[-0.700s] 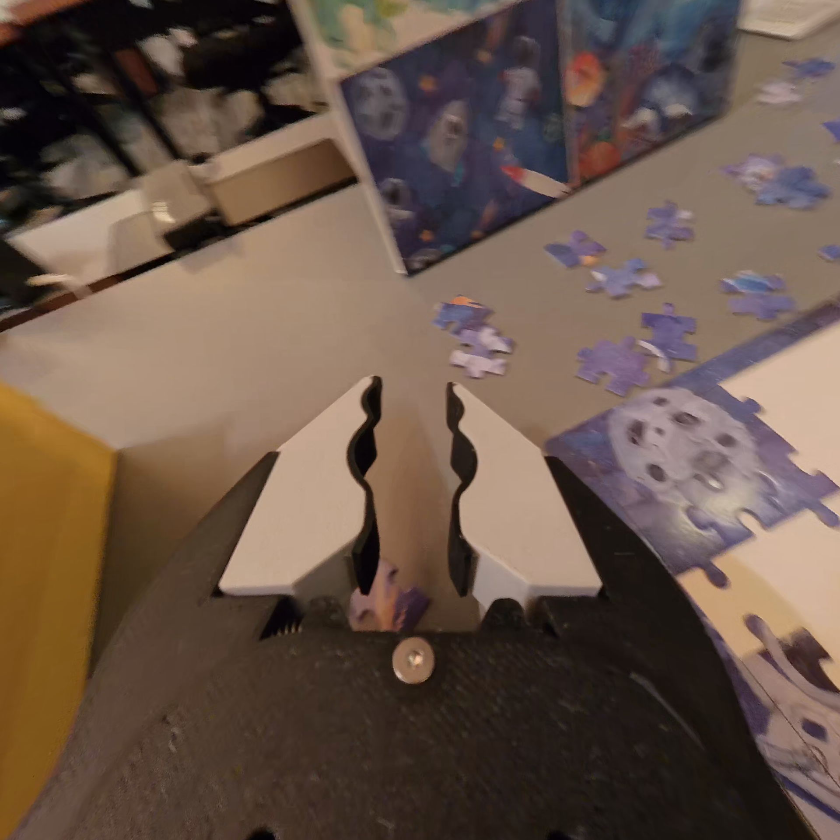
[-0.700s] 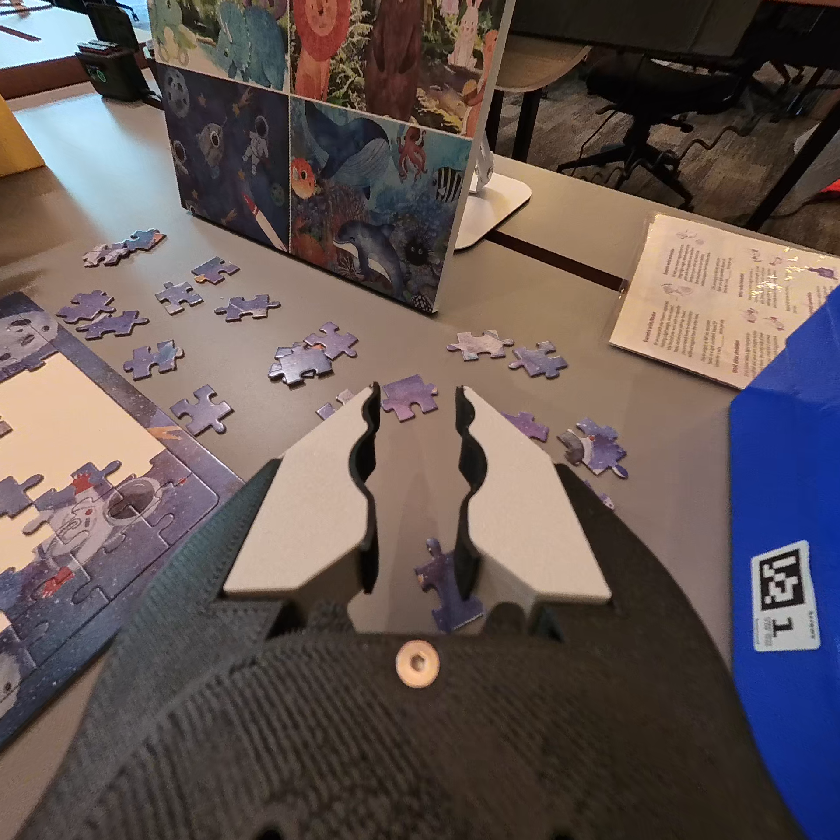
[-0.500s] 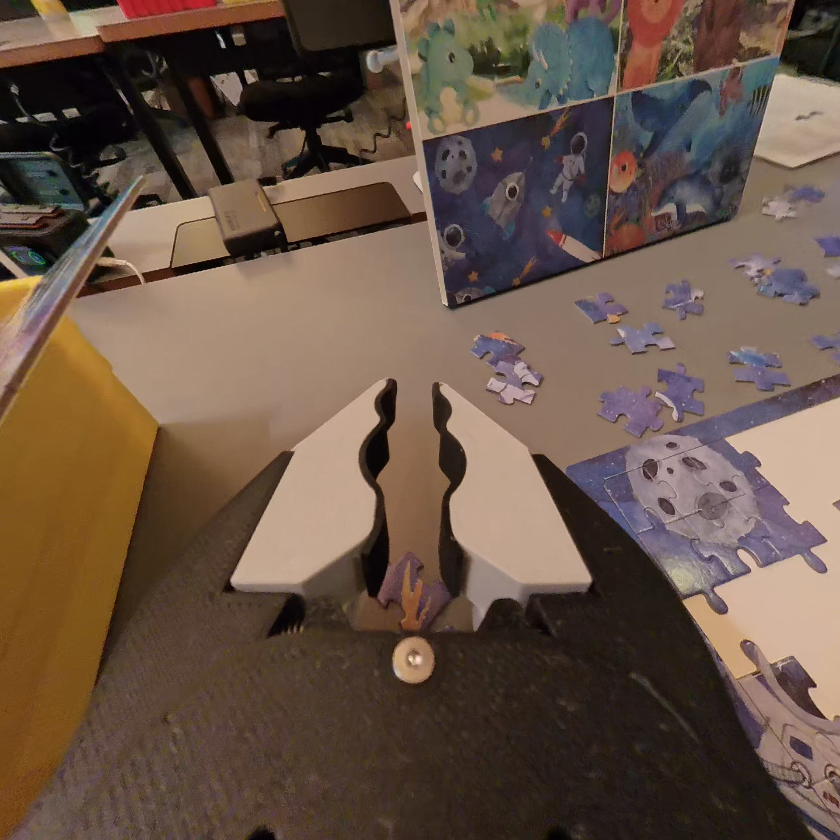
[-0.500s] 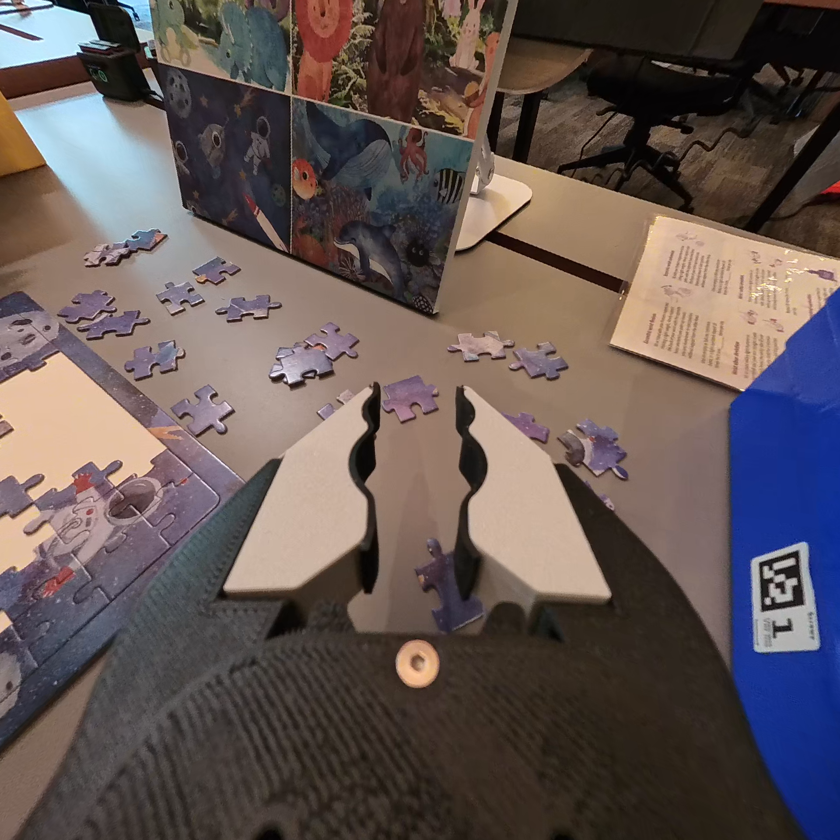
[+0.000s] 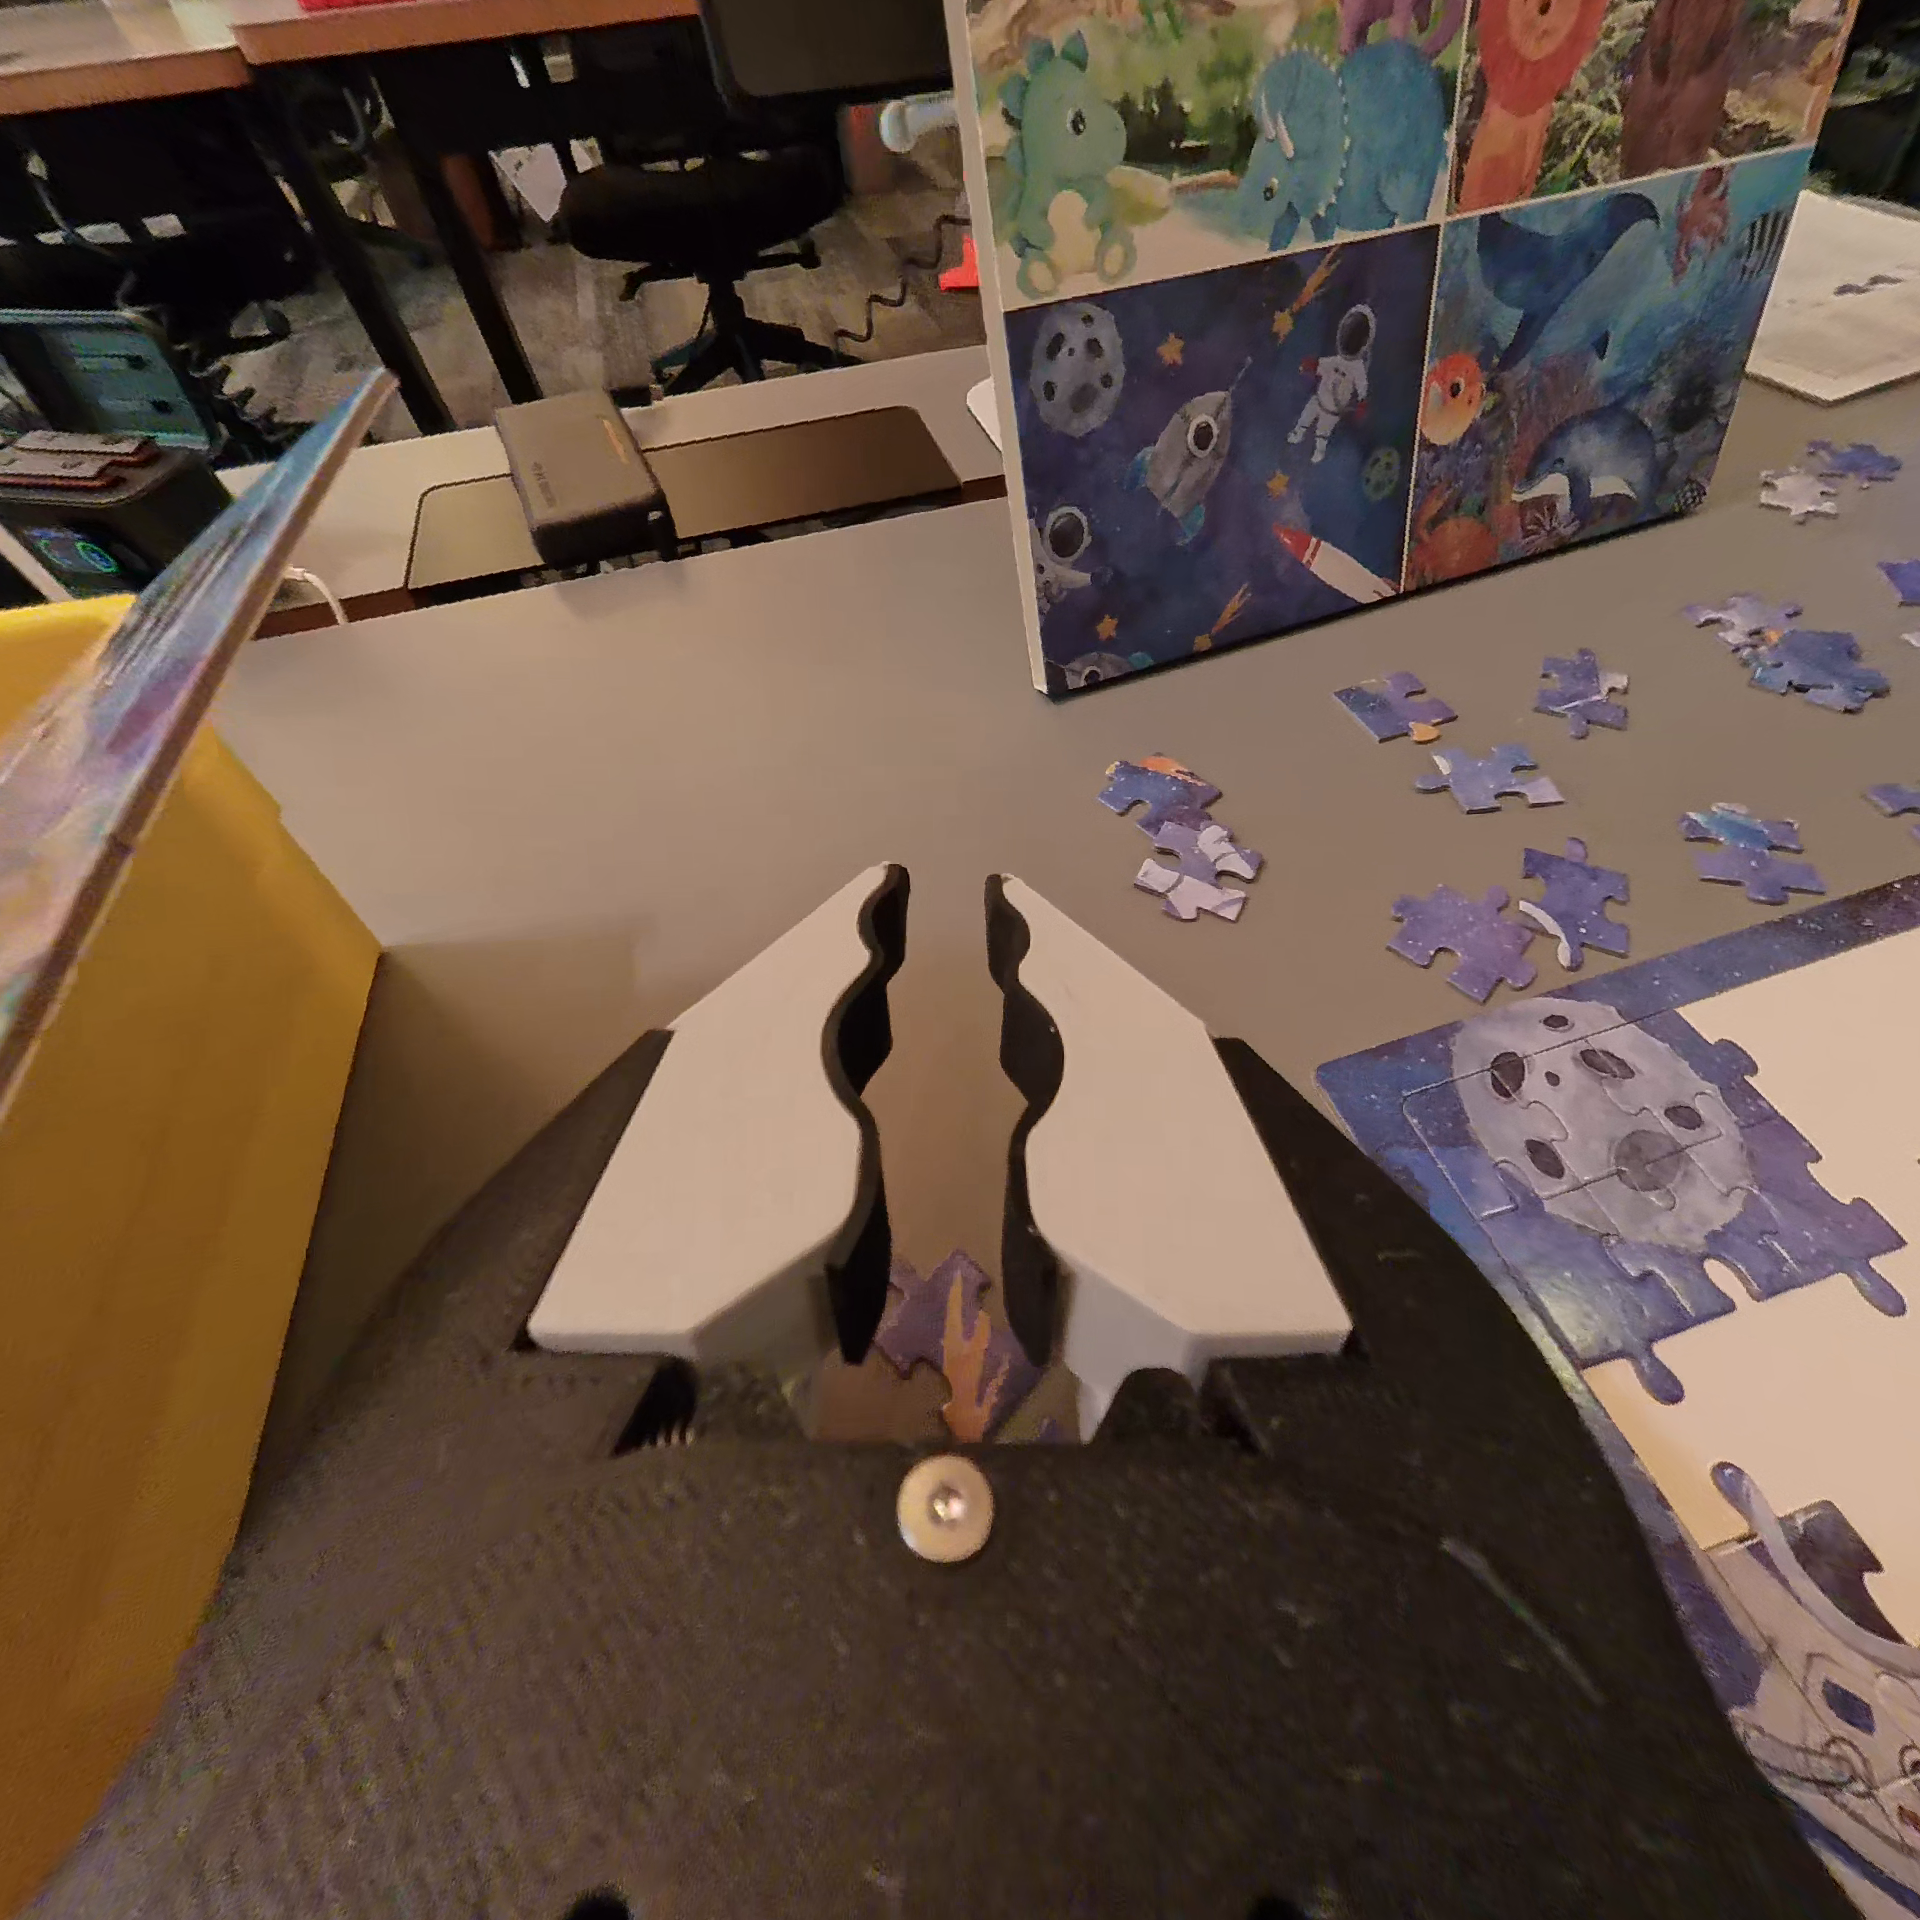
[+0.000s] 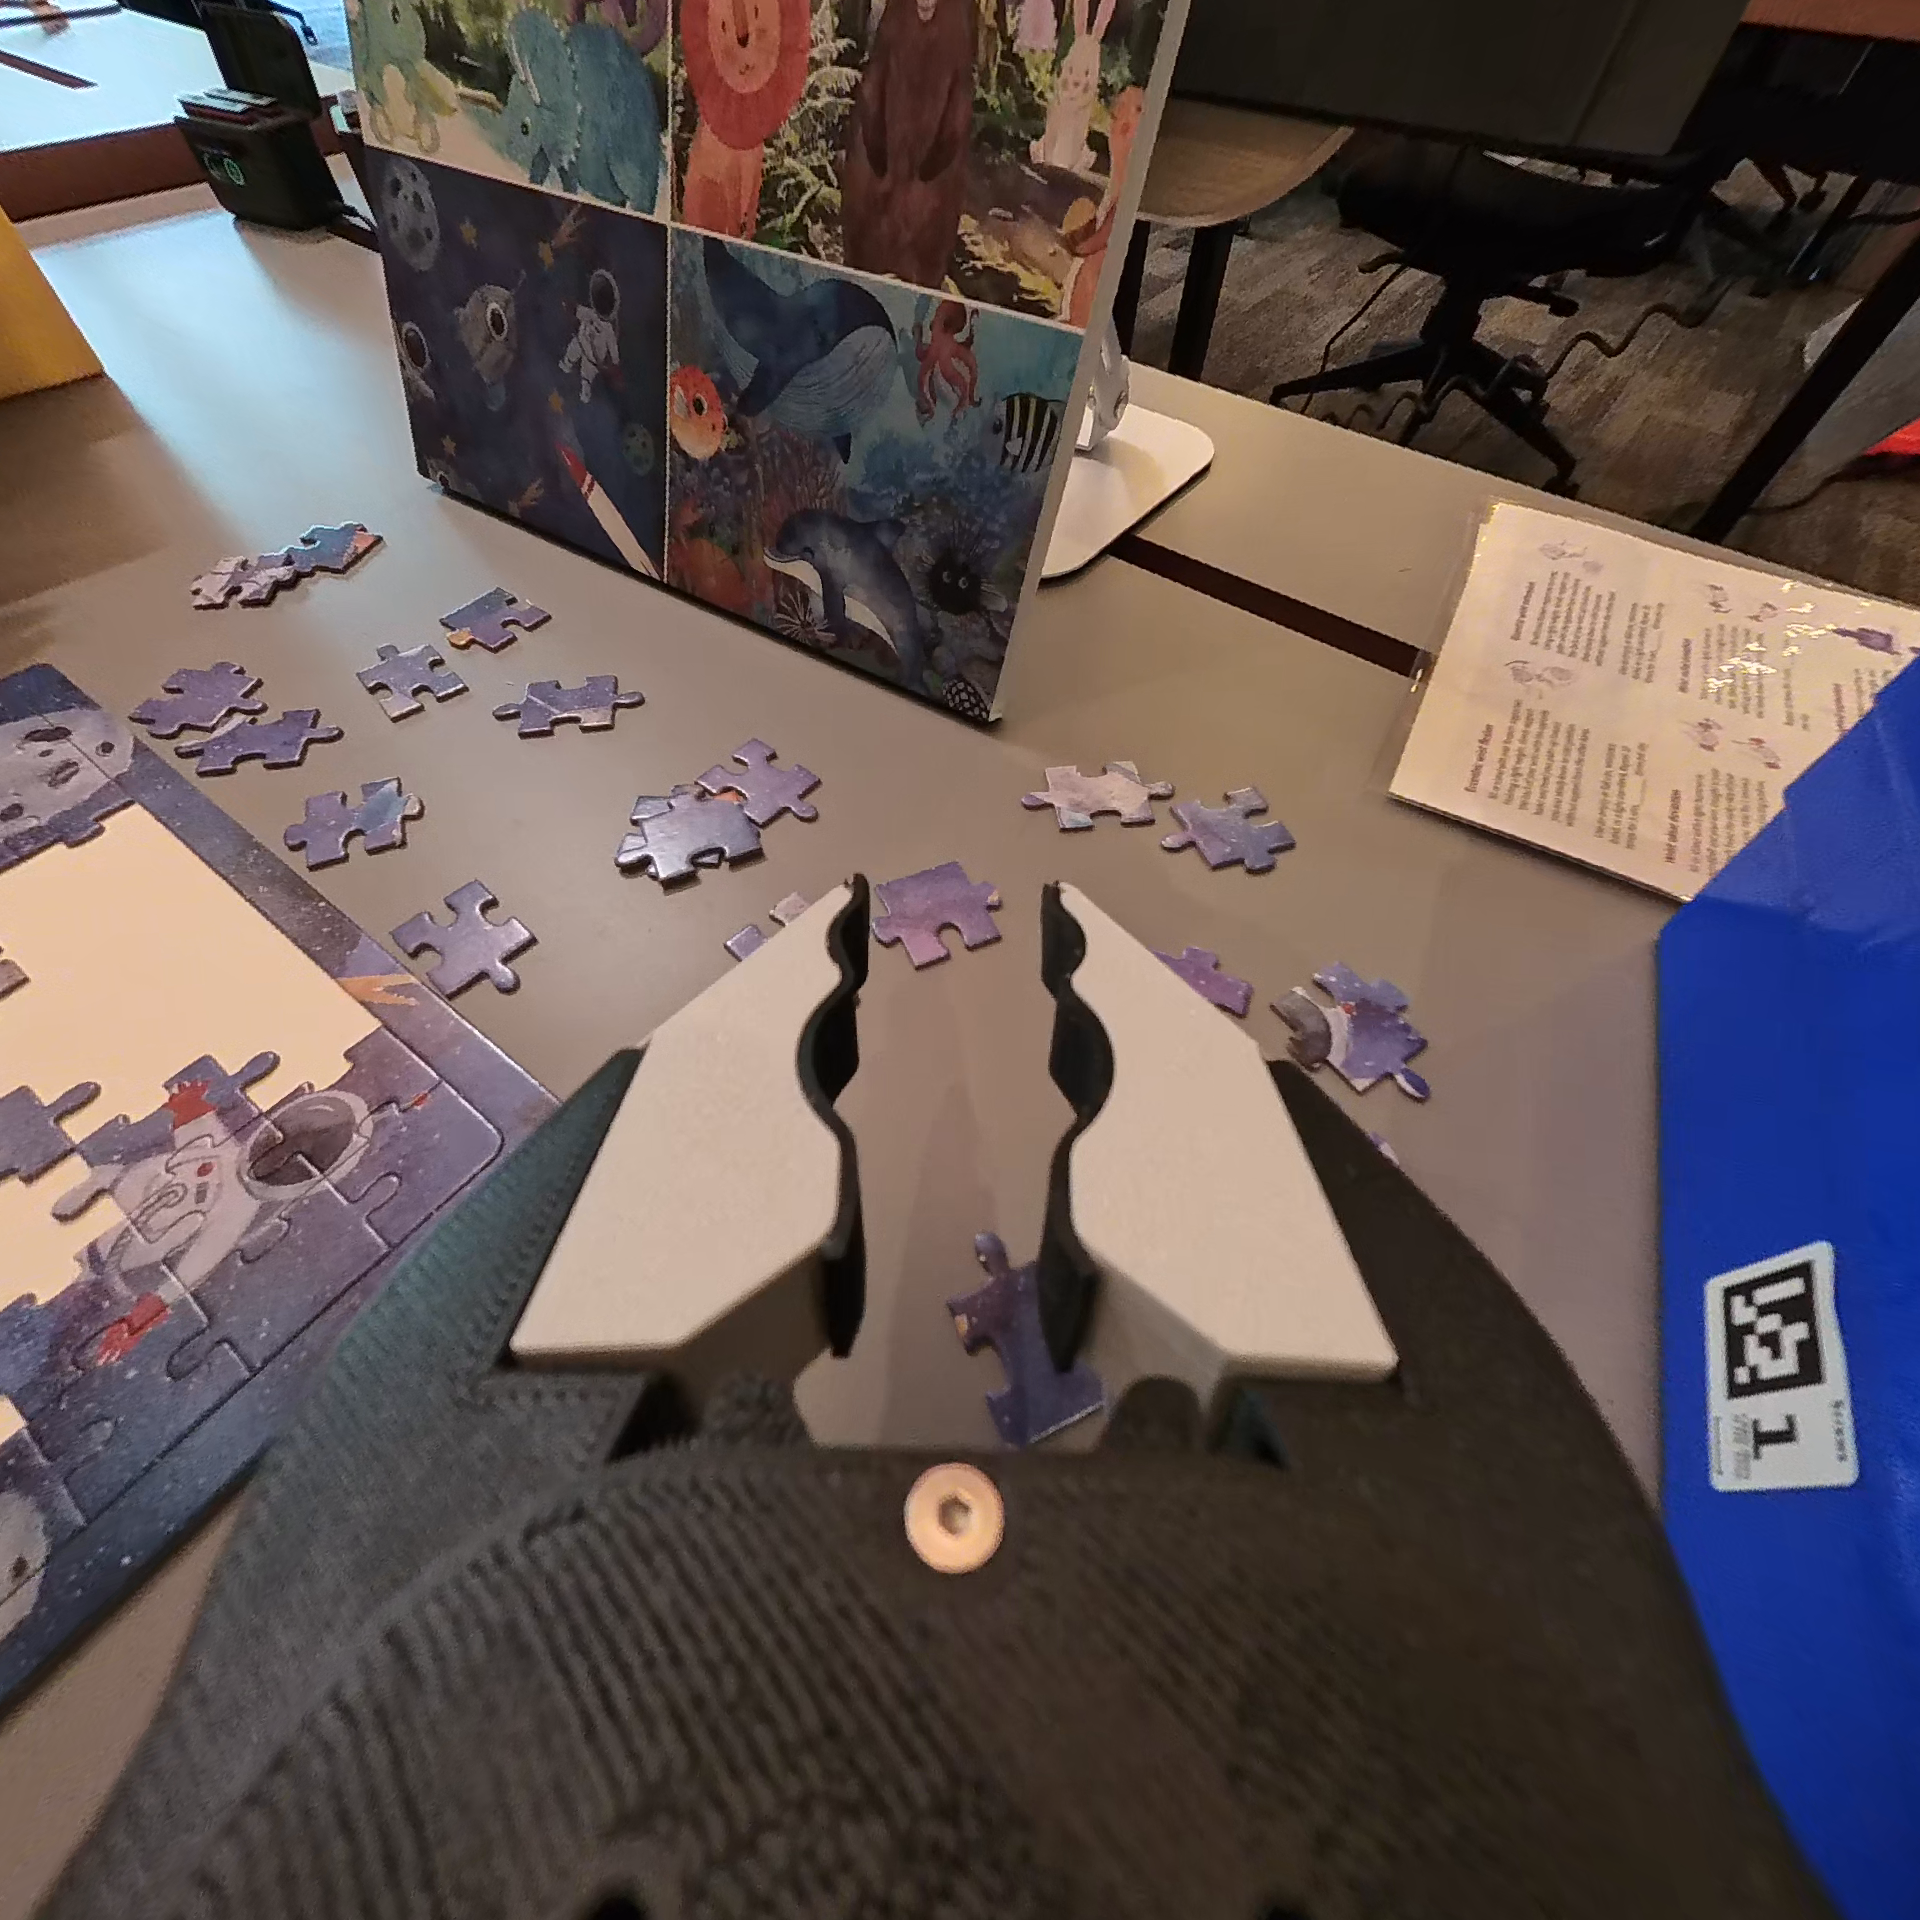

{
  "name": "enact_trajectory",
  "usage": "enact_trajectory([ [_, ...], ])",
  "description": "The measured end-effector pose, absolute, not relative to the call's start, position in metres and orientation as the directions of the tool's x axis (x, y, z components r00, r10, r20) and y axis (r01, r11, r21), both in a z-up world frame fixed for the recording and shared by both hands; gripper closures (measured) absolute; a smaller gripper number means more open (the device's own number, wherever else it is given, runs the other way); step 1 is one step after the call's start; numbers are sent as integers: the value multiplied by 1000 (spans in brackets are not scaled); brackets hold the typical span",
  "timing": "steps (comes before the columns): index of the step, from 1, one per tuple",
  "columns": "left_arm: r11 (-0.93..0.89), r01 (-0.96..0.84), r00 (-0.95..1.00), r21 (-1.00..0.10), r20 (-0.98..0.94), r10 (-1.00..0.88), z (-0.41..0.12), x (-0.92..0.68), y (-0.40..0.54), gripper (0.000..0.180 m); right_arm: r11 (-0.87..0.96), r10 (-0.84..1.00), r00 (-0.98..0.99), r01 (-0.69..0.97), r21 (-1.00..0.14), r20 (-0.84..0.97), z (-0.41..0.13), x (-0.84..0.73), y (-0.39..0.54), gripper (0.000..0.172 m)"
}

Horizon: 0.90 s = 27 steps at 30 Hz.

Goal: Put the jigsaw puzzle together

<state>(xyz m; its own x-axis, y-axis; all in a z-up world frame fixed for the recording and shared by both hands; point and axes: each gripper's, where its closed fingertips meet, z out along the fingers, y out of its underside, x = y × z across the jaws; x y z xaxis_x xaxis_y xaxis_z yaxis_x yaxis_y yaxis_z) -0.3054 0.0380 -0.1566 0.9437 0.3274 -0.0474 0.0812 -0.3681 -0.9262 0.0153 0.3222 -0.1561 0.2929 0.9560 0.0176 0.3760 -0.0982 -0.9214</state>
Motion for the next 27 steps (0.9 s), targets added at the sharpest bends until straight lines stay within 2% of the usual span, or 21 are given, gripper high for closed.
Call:
enact_trajectory([
  [10,-370,95,923,-924,-58,380,-158,-319,31,178,-93,956,294,374,-923,23,-154,15,322,140],
  [27,-407,53,948,-912,-82,306,-164,-305,41,169,-89,953,302,357,-930,25,-151,17,323,141],
])
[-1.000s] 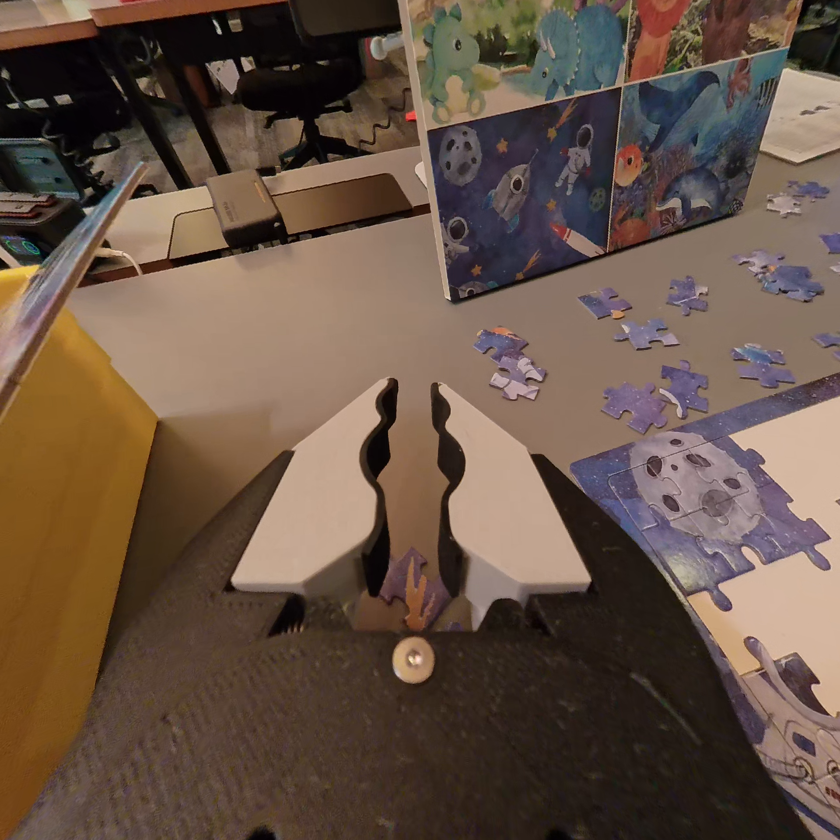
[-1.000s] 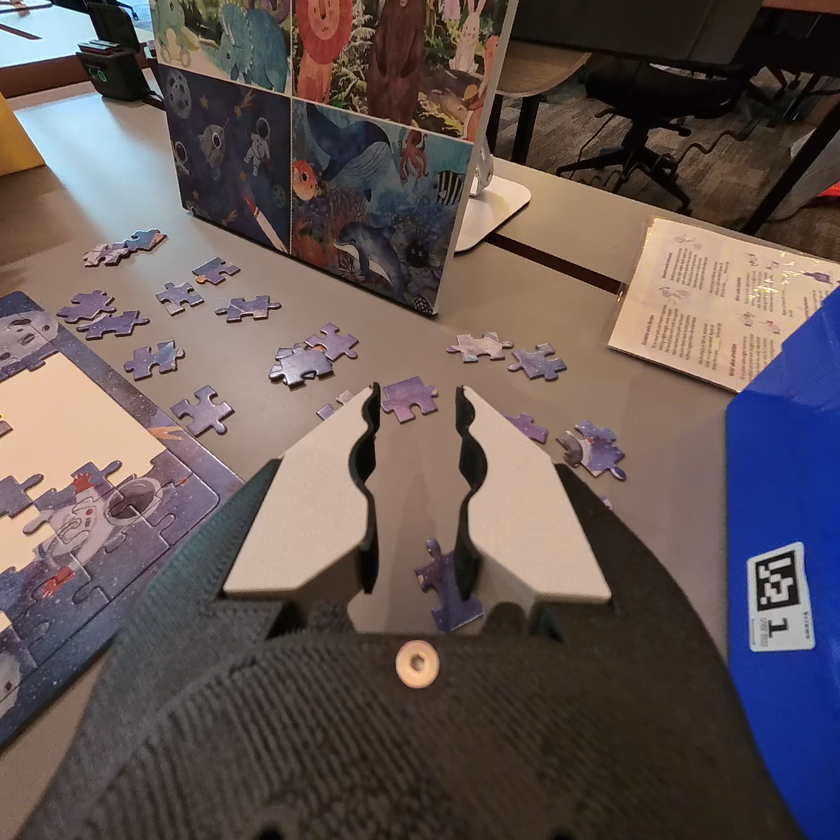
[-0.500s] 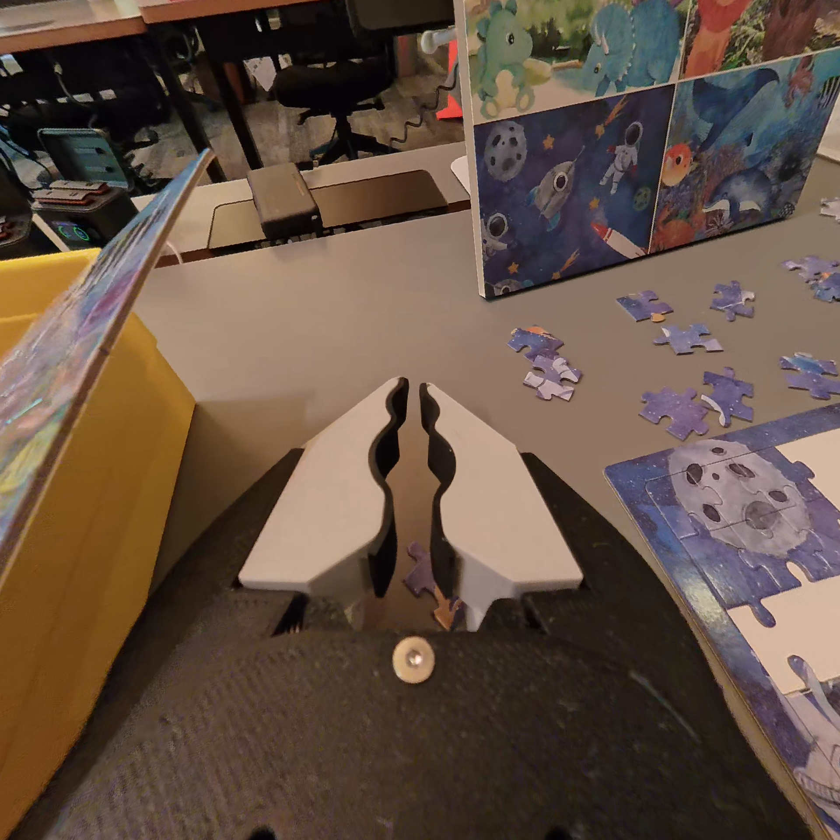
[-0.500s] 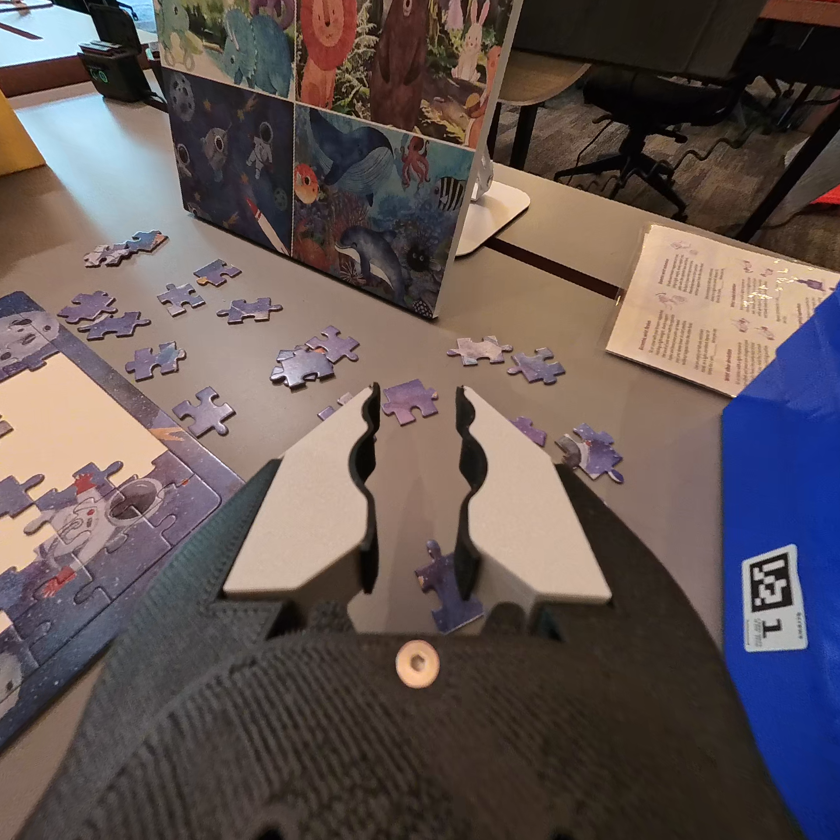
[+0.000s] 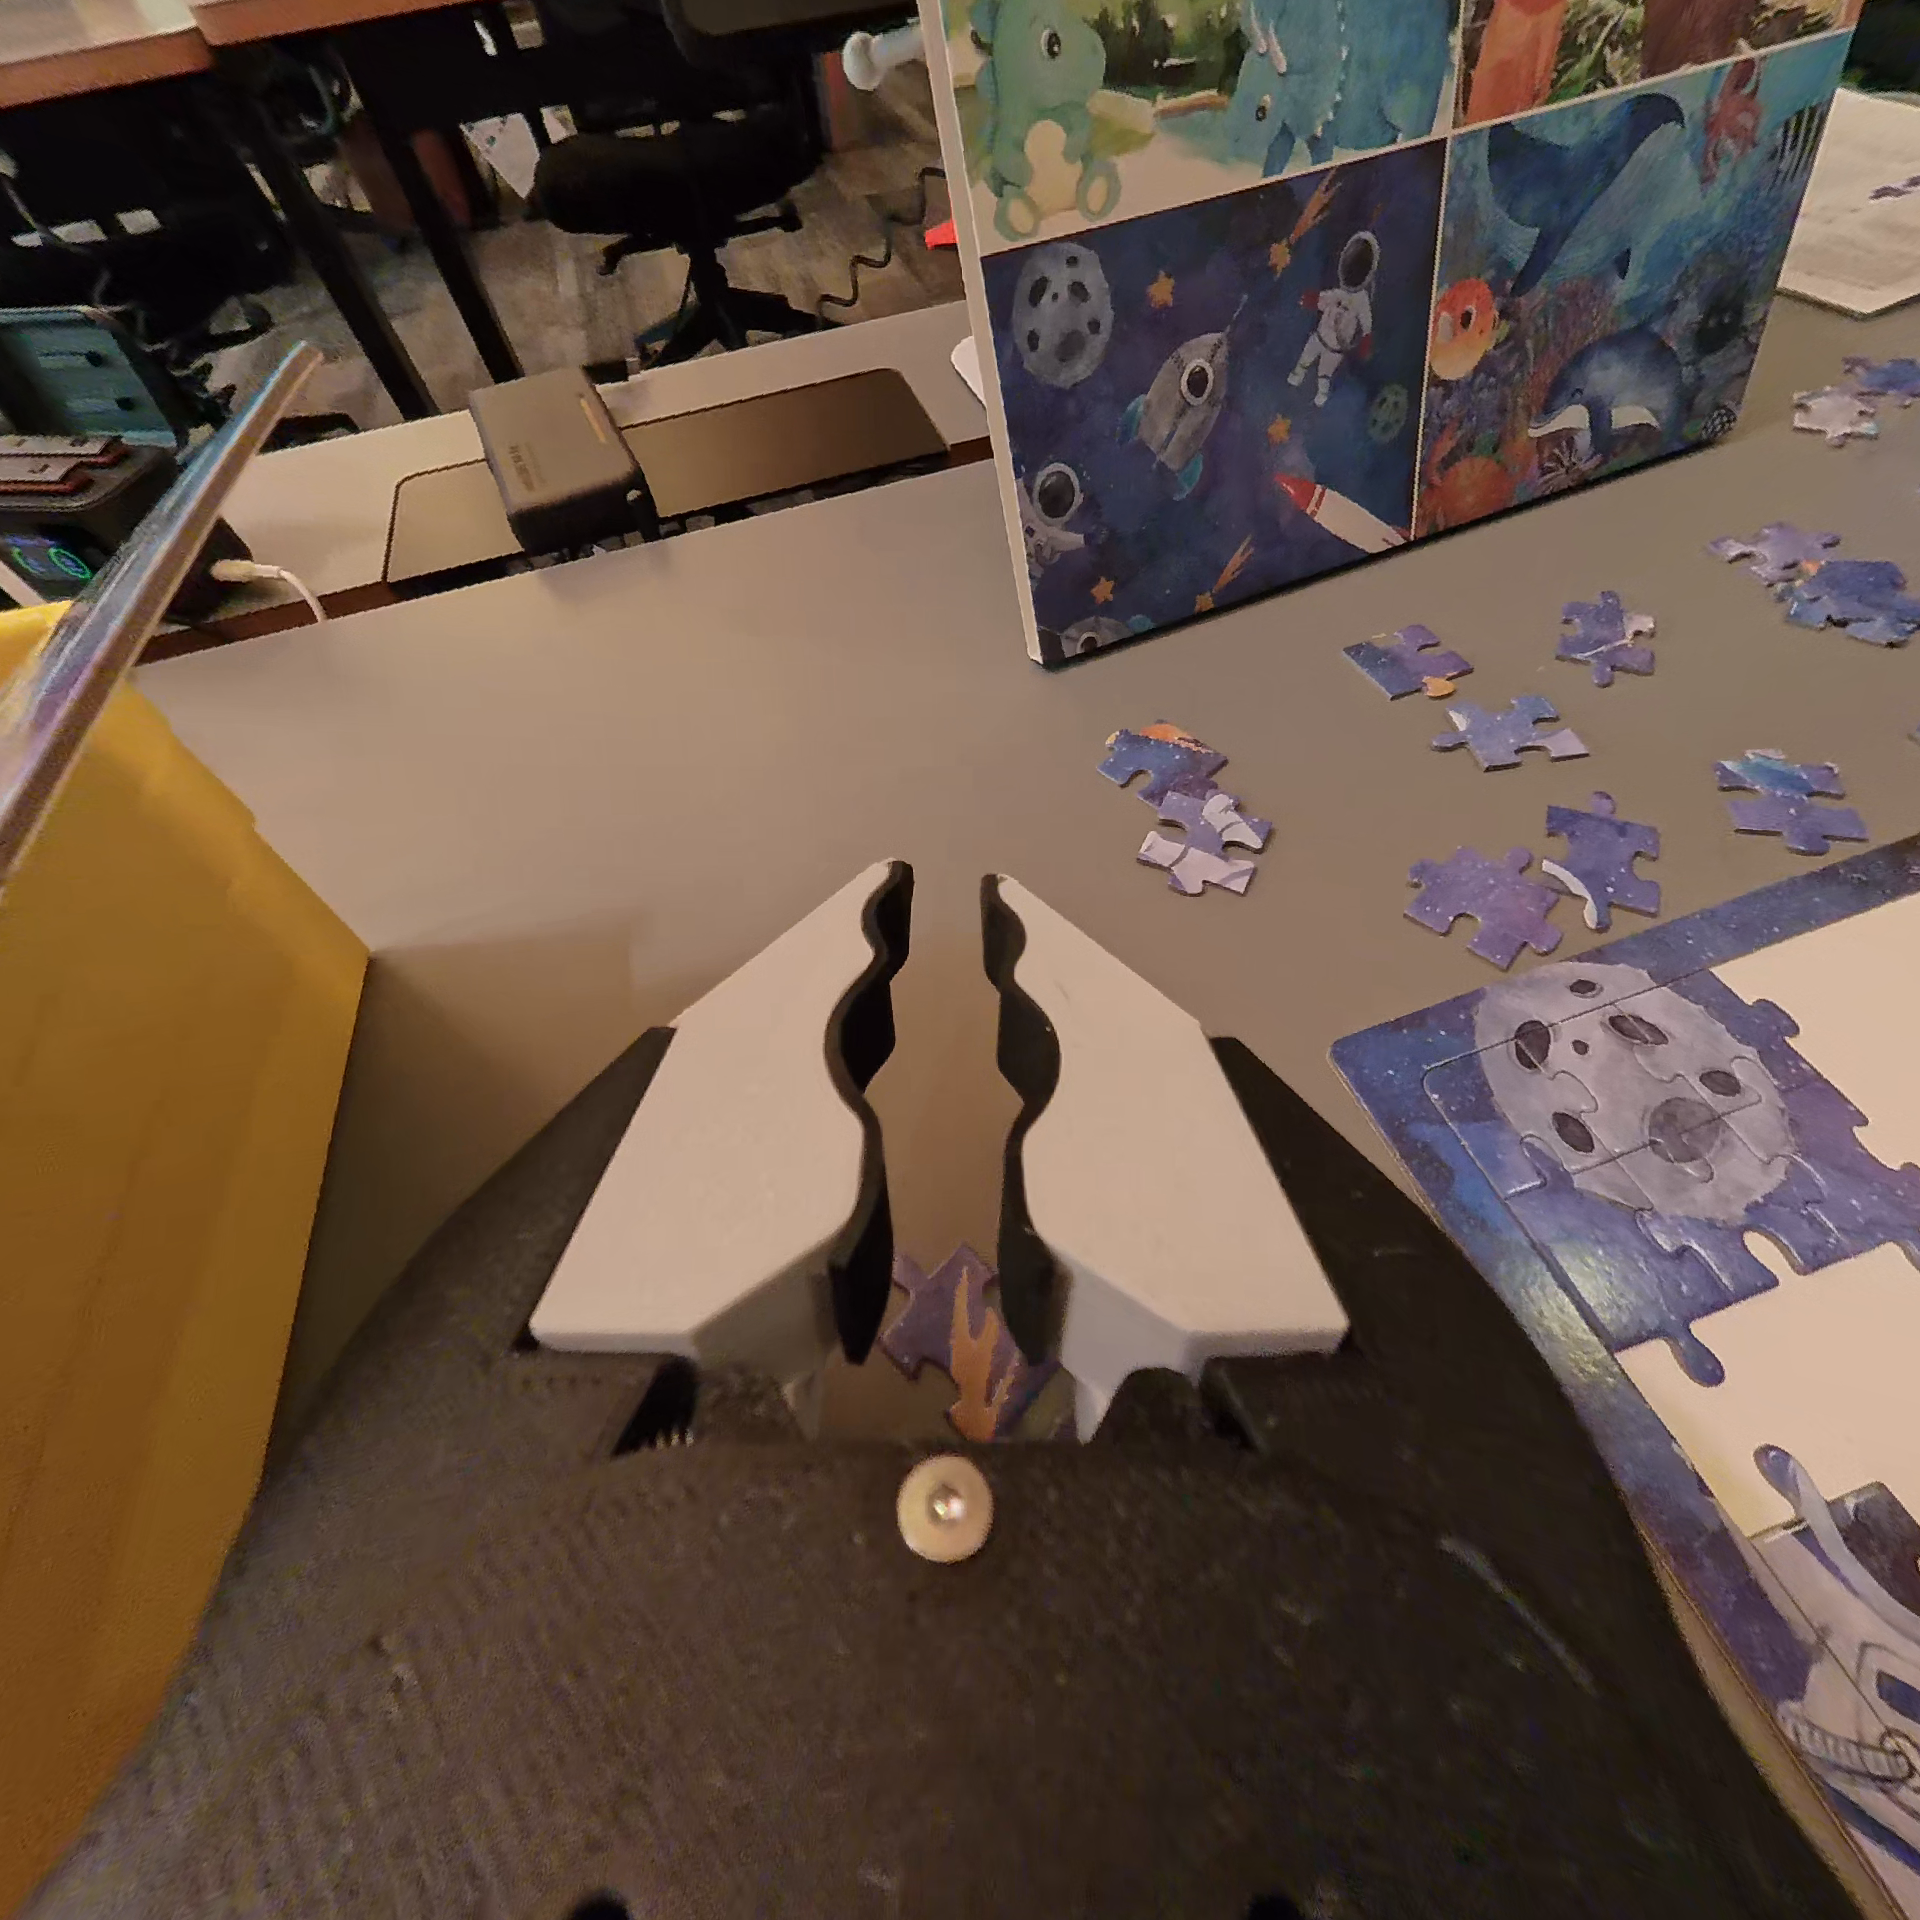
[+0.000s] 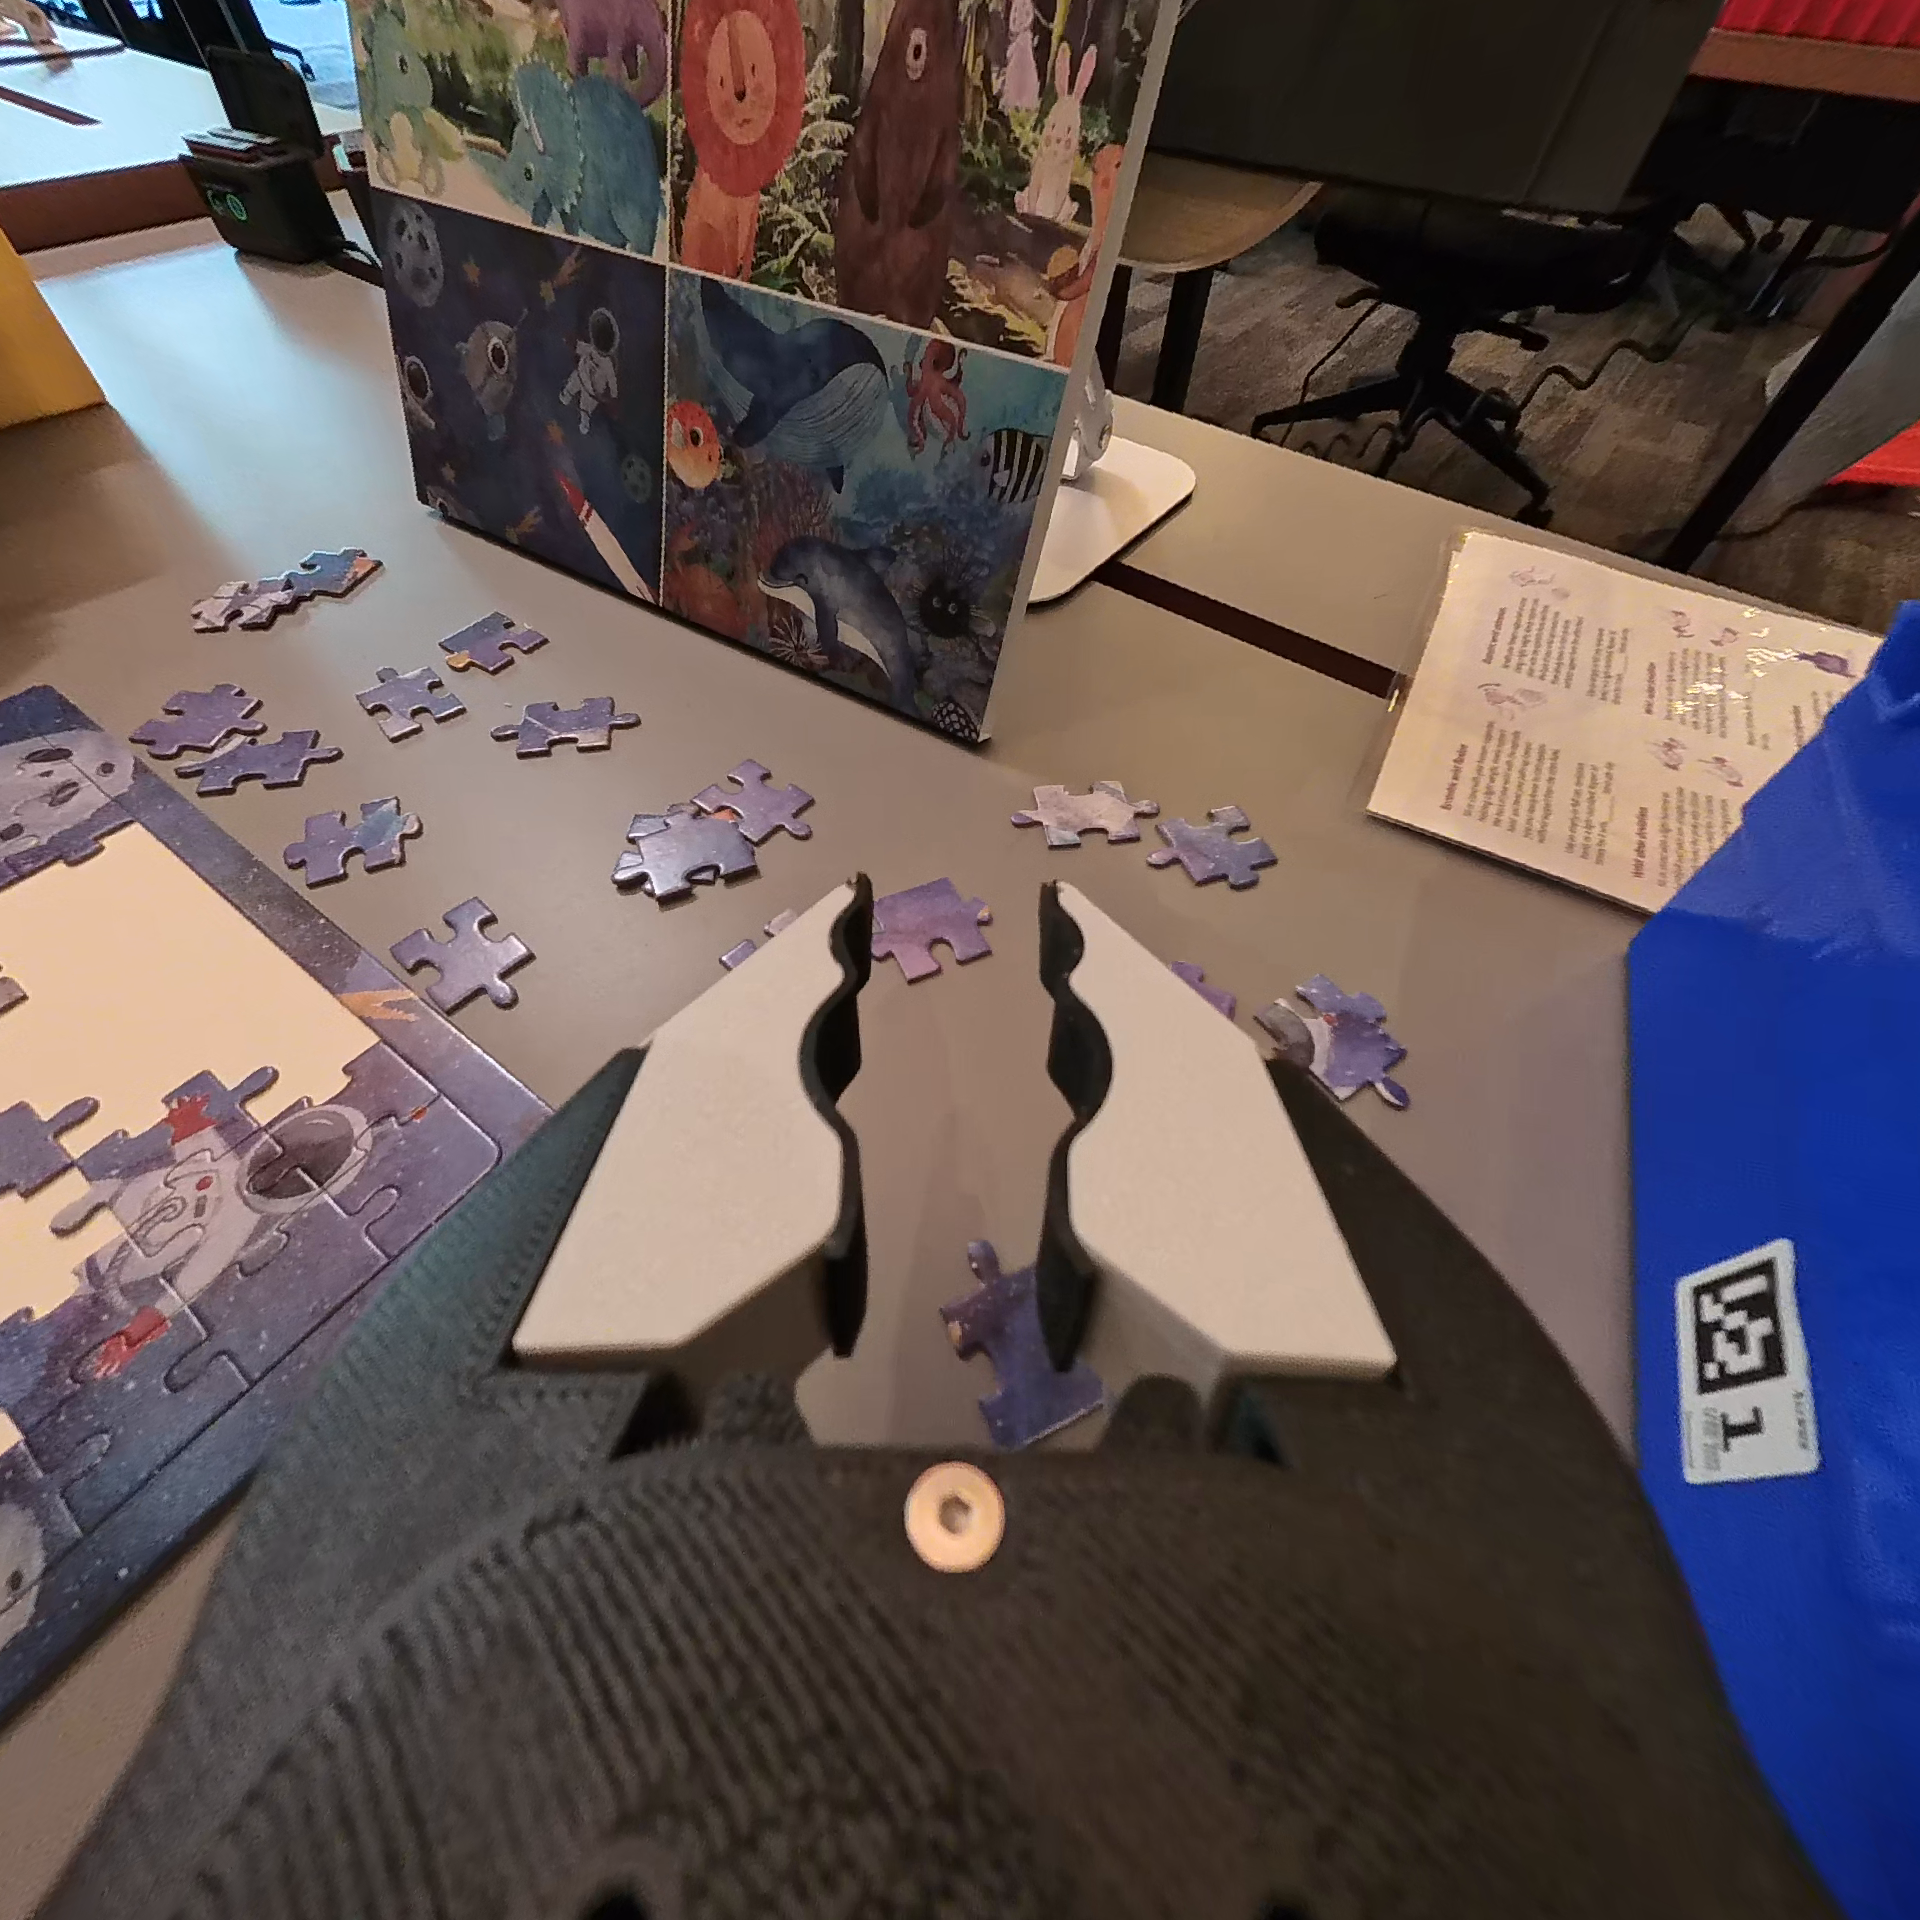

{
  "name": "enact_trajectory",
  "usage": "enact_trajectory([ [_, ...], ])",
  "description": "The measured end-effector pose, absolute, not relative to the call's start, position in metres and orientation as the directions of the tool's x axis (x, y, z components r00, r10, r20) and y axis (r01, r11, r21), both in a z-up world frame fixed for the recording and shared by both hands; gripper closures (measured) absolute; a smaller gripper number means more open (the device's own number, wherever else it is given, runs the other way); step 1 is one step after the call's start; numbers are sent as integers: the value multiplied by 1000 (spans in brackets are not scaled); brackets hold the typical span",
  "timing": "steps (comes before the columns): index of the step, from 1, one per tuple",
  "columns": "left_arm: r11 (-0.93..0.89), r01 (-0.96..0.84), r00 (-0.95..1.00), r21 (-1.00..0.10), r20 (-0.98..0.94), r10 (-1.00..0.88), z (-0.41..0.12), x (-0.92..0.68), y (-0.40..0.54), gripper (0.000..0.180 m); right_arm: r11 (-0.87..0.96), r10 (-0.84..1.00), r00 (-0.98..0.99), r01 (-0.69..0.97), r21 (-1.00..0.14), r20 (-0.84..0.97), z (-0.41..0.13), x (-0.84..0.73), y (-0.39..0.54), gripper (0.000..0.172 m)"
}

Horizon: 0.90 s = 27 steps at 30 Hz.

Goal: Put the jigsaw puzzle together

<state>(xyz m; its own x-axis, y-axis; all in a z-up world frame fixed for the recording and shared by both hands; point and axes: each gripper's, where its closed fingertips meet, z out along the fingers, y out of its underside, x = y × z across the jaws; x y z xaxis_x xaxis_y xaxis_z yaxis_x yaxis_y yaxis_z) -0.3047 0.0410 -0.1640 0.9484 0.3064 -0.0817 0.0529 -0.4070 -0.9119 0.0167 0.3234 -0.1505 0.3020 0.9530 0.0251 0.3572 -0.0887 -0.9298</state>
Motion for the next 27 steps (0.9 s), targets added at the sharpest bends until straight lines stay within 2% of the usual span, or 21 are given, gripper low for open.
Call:
enact_trajectory([
  [27,-425,45,958,-904,-81,273,-168,-298,45,163,-99,953,301,381,-919,22,-158,16,324,140],
])
